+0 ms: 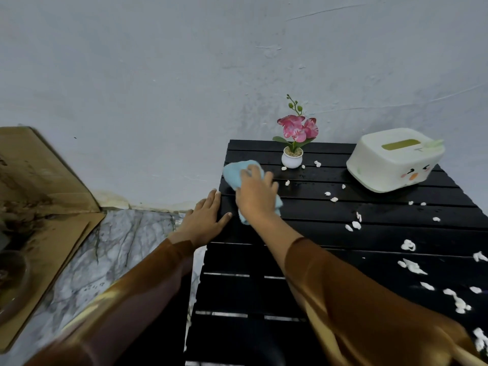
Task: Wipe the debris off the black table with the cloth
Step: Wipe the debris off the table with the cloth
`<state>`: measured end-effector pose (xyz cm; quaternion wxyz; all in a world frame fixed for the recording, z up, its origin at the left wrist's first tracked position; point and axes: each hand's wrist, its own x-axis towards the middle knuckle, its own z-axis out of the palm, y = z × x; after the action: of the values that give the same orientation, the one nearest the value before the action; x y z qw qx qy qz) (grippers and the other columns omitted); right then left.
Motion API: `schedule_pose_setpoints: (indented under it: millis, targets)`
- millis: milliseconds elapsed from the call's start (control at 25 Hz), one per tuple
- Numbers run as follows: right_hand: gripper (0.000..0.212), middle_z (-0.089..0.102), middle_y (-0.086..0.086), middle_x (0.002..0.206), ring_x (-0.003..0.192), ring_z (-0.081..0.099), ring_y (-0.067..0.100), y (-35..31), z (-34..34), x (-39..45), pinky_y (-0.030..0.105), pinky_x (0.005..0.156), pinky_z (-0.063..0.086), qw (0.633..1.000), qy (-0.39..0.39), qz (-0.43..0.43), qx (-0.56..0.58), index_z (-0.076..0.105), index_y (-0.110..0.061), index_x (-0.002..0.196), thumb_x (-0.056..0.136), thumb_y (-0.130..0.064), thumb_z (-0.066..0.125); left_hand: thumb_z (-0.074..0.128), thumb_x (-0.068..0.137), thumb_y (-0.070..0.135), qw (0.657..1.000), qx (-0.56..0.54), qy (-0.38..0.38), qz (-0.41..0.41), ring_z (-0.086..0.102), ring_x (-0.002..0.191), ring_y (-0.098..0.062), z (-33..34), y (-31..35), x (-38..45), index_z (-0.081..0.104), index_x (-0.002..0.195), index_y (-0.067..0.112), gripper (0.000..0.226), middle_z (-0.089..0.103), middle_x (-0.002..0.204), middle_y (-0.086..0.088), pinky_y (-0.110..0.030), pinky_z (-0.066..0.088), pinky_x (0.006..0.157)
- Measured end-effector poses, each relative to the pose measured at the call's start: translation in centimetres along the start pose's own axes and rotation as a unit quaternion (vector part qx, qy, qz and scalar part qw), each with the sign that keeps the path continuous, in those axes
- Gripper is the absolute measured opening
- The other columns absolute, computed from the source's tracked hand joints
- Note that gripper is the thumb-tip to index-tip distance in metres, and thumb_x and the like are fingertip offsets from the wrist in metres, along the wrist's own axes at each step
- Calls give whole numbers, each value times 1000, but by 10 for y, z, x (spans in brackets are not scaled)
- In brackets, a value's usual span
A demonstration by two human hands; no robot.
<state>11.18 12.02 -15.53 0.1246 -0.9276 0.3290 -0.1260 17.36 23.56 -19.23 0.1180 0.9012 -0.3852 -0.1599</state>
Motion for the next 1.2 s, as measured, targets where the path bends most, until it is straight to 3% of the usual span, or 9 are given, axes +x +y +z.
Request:
schedule_pose_setpoints:
  millis: [80, 200, 480, 640, 800, 920, 1040, 1200]
  targets:
    - [51, 33, 1, 145, 119, 36, 30, -4, 20, 12, 37, 94, 32, 999, -38, -16, -33, 44, -14, 132, 86, -25, 61, 29, 97, 48, 1000, 0, 2, -1, 9, 149, -20, 3, 2, 8, -2, 152, 19, 69, -4, 162, 2, -48, 17, 117]
    - [49, 31, 1, 147, 120, 35, 30, 9, 30, 22, 38, 95, 32, 999, -21, -14, -40, 40, -14, 135, 89, -24, 56, 29, 97, 48, 1000, -5, 20, 2, 9, 149, -21, 7, 6, 17, -2, 152, 19, 70, -4, 162, 2, -47, 18, 117]
    - [45, 28, 0, 150, 120, 36, 31, 89, -3, 8, 39, 98, 32, 994, 9, 97, -39, 39, -16, 137, 93, -23, 47, 29, 97, 50, 999, 3, 41, -5, 12, 148, -22, 12, 9, 20, 2, 152, 18, 70, -2, 162, 1, -47, 18, 117]
    - [44, 29, -1, 149, 118, 38, 31, 139, -26, -18, 39, 97, 33, 984, 30, 166, -48, 42, -18, 135, 93, -22, 48, 25, 96, 53, 999, 40, 20, -16, 5, 149, -22, 8, 12, 20, 1, 152, 19, 70, -3, 162, 2, -51, 11, 119]
    - [41, 31, 1, 148, 120, 37, 32, 160, -42, -29, 40, 99, 33, 984, 10, 171, -41, 43, -17, 134, 94, -25, 47, 22, 93, 59, 989, 145, 4, -2, -3, 150, -22, -7, 19, 24, 3, 152, 17, 75, 0, 162, 1, -54, -1, 118]
    - [46, 31, 4, 146, 121, 38, 33, 162, -50, -25, 41, 97, 36, 989, -26, 134, -62, 42, -13, 134, 93, -33, 48, 29, 92, 60, 990, 128, 55, 36, 10, 149, -21, -16, 48, 38, 15, 150, 15, 75, 16, 160, -3, -51, 1, 118]
    - [53, 34, 7, 140, 116, 42, 33, 165, -55, -21, 40, 90, 42, 991, -48, 110, -64, 42, -11, 130, 88, -40, 53, 45, 88, 58, 990, 82, 99, 63, 32, 140, -26, -14, 91, 64, 28, 146, 16, 74, 37, 151, -7, -47, 16, 117]
    - [56, 33, 6, 137, 112, 44, 32, 170, -56, -18, 39, 85, 45, 992, -56, 97, -51, 41, -11, 128, 85, -43, 56, 56, 82, 59, 991, -2, 126, 36, 38, 135, -29, 0, 139, 107, 32, 143, 14, 80, 42, 146, -9, -46, 26, 111]
